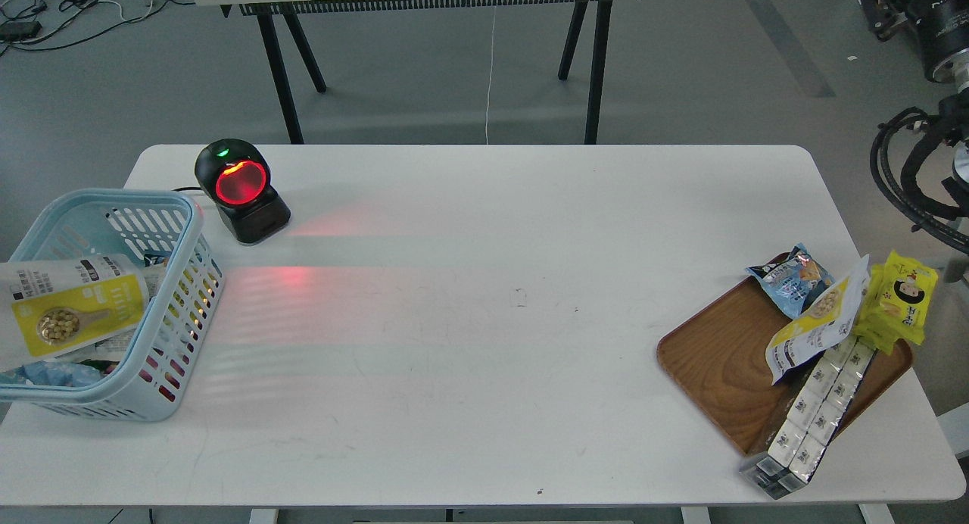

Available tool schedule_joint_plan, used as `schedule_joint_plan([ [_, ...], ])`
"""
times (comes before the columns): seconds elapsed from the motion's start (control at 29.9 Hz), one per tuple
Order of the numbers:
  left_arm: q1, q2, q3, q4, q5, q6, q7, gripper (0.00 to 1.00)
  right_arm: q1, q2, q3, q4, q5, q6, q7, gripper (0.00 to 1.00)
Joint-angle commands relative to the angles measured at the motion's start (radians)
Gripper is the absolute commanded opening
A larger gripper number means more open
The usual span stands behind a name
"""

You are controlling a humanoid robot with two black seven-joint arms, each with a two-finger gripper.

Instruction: Scan snack and place in basket

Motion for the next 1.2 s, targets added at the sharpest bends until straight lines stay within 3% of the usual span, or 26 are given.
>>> schedule_joint_plan([
  [0.0,-0.001,-0.095,-0.035,0.085,-0.189,0.000,0.000,1.00,0.001,0.006,0.002,0.001,0.000,0.004,-0.002,0.99],
  [0.4,0.036,-0.359,-0.151,0.341,-0.544,0.000,0.058,1.00,0.010,0.062,0.039,-0.002,0.000,-0.035,0.000,0.99],
  [0.57,0.076,-0.466,-0.186,0.444,-0.665,0.000,0.122,1.00,0.007,0.068,0.042,-0.003,0.000,-0.032,-0.002,0.99],
  [0.7,0.114,-0.529,-0.218,0.499,-0.696,0.000,0.142,1.00,0.009,0.085,0.043,-0.035,0.002,-0.027,-0.009,0.99],
  [0.87,0.155,-0.574,-0.221,0.532,-0.696,0.000,0.156,1.00,0.006,0.106,0.046,-0.091,0.011,-0.001,-0.051,0.99],
  [1.17,0.162,-0.575,-0.215,0.521,-0.694,0.000,0.156,1.00,0.007,0.207,0.086,-0.154,0.016,0.019,-0.055,0.99],
])
